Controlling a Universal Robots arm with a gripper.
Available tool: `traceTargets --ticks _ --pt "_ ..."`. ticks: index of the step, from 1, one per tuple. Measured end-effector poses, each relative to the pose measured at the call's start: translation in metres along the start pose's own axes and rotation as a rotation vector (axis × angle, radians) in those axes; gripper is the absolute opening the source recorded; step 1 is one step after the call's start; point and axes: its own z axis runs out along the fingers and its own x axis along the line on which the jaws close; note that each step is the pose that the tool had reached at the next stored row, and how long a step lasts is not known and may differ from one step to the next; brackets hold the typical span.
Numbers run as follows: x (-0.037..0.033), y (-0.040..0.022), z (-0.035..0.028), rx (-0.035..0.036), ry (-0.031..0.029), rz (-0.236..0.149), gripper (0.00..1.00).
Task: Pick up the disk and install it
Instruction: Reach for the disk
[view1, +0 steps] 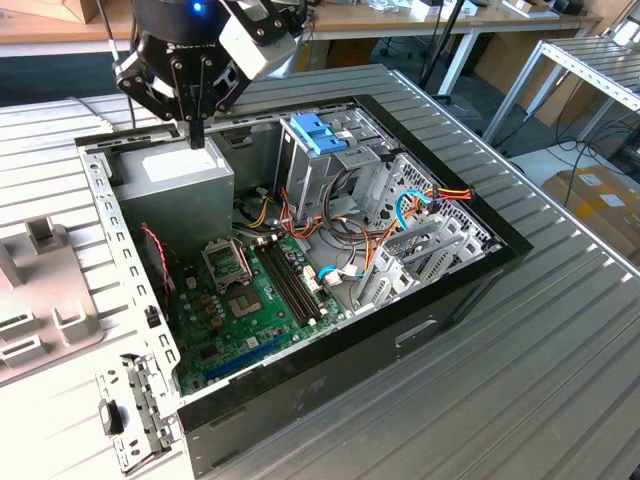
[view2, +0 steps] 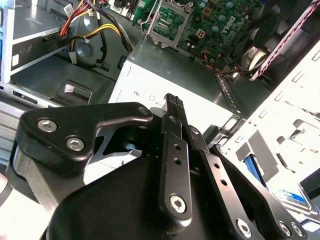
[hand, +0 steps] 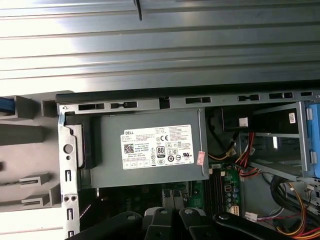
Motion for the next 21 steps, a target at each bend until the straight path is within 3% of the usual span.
traceTargets --ticks 21 --pt "0.0088 -0.0007 -0.0003 0.0001 0.0 0.0 0.11"
